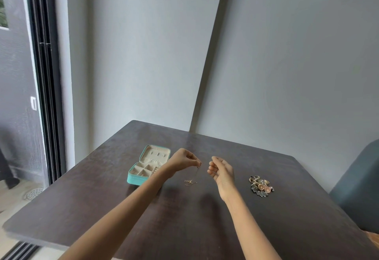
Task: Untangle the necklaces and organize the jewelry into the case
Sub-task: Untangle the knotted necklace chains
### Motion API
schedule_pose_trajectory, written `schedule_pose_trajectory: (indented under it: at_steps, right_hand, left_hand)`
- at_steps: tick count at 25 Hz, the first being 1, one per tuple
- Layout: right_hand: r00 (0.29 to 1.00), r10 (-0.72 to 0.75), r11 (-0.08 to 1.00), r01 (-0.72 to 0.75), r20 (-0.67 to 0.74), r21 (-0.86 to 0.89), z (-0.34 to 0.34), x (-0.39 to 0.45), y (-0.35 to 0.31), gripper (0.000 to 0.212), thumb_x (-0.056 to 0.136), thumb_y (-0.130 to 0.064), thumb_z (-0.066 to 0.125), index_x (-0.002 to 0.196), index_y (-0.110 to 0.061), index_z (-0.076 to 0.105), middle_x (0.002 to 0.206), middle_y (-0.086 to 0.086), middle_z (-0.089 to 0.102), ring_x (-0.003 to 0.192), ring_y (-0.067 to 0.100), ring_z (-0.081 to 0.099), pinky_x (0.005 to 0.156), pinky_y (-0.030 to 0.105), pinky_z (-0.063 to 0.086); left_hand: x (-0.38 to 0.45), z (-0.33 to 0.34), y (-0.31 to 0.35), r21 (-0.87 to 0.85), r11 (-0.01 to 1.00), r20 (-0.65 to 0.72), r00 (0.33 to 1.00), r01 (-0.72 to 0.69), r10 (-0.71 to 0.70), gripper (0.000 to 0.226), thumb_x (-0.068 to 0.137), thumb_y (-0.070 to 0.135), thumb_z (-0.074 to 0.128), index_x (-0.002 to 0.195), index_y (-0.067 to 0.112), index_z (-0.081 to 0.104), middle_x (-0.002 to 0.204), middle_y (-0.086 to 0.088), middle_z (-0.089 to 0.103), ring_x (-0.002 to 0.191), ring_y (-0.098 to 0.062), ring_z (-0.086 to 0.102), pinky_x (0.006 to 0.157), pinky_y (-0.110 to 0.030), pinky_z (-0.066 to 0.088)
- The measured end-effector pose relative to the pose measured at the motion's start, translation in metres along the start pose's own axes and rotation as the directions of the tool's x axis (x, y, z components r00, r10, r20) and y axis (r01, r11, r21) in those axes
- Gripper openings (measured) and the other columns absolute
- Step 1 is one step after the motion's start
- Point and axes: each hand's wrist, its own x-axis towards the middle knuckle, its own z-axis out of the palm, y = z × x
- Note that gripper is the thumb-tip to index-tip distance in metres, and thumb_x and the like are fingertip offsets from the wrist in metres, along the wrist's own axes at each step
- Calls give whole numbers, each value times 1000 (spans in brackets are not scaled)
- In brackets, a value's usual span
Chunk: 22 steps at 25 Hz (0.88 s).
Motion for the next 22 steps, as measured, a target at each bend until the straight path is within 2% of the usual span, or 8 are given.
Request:
schedule_pose_trajectory:
  at_steps: [3, 5, 9, 11, 13, 18, 22]
  right_hand:
    - [993, -19, 966, 47, 112, -254, -2, -1, 8, 7, 89, -14, 62, 85, -14, 68, 75, 2, 62, 67, 10, 54, 61, 19, 50]
    - [986, -19, 935, 76, 164, -346, -1, -1, 12, 8, 88, -17, 64, 86, -18, 71, 77, 0, 65, 69, 8, 54, 62, 18, 48]
    - [988, -55, 913, 107, 141, -394, -1, 0, 14, 8, 86, -17, 67, 80, -19, 72, 73, -4, 66, 68, 7, 51, 62, 17, 44]
    - [993, -60, 923, 93, 100, -372, -2, 0, 12, 13, 85, -14, 66, 74, -16, 70, 72, -1, 65, 68, 8, 52, 62, 18, 44]
    - [995, -63, 933, 87, 80, -350, -5, 1, 9, 15, 85, -11, 64, 71, -13, 68, 70, -1, 64, 68, 10, 53, 63, 19, 44]
    - [969, -61, 876, 167, 240, -451, -4, 0, 11, 8, 86, -17, 67, 81, -21, 72, 71, -9, 65, 67, 4, 48, 63, 16, 41]
    - [977, -84, 881, 165, 197, -443, -3, 3, 13, 15, 86, -17, 66, 73, -20, 72, 72, -1, 64, 71, 10, 49, 65, 20, 41]
  left_hand:
    - [4, 0, 2, -67, 998, 15, 1000, -4, 5, 12, 84, 14, 67, 86, 4, 74, 76, 1, 67, 71, -7, 54, 55, -11, 41]
    - [5, 1, 1, -89, 996, 19, 1000, -11, 13, 15, 85, 12, 67, 90, 0, 73, 75, -1, 68, 72, -9, 58, 53, -11, 44]
    - [4, 0, -1, -90, 996, 23, 1000, -11, 13, 15, 85, 11, 68, 91, -2, 73, 71, 1, 68, 66, -3, 60, 53, -11, 45]
    - [5, -3, -3, -86, 996, 46, 999, 3, 1, 8, 86, 9, 66, 84, 4, 72, 69, 3, 68, 68, -3, 61, 55, -11, 46]
    - [5, -5, -4, -92, 996, 64, 998, 13, -7, 13, 86, 6, 64, 75, 12, 68, 66, 7, 67, 69, -4, 61, 56, -12, 47]
    - [5, -5, 0, -79, 997, 92, 996, -3, 11, 12, 86, 11, 66, 75, 15, 68, 69, 4, 66, 63, 1, 60, 57, -14, 48]
    - [6, -5, 2, -61, 998, 88, 996, -12, 18, 10, 86, 11, 66, 77, 13, 69, 67, 3, 65, 63, 1, 59, 57, -14, 48]
